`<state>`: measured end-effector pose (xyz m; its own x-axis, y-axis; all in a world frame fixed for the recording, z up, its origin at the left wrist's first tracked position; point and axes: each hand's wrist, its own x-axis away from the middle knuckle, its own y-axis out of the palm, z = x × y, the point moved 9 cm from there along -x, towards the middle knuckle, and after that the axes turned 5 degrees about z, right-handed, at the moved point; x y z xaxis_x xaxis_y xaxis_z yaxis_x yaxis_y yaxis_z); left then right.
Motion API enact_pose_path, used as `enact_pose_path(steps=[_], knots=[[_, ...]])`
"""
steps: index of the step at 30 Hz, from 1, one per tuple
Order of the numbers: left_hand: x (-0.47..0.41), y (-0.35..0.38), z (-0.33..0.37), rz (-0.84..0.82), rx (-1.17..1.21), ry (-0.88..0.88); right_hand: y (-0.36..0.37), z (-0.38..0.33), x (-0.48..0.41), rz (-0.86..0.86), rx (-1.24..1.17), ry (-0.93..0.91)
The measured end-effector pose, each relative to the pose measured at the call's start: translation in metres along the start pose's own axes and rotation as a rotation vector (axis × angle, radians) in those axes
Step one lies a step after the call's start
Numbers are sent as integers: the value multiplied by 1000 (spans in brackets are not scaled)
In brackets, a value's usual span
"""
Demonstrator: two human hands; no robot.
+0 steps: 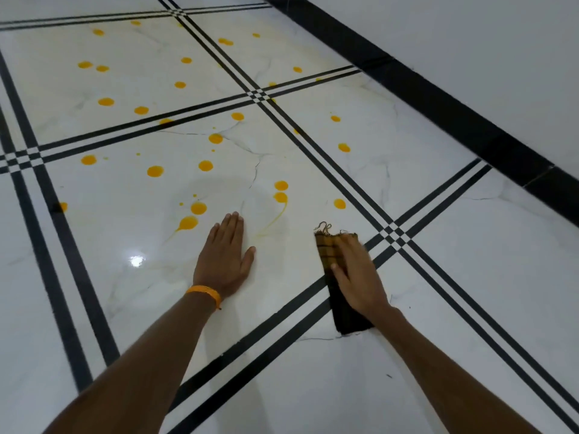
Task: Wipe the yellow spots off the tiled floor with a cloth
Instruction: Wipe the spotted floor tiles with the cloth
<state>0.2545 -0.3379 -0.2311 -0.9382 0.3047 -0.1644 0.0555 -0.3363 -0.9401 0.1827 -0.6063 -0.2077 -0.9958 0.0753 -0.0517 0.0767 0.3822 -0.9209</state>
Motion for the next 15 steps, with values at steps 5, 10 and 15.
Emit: enact_pose_path(steps=[5,10,15], knots=[[0,-1,-2,-9,13,-4,-1,5,-46,-201,99,190],[0,-4,-1,-13,18,-5,-42,-18,-65,-285,60,165],[0,-3,-1,-20,13,-10,-137,-47,-72,-32,-41,-2]])
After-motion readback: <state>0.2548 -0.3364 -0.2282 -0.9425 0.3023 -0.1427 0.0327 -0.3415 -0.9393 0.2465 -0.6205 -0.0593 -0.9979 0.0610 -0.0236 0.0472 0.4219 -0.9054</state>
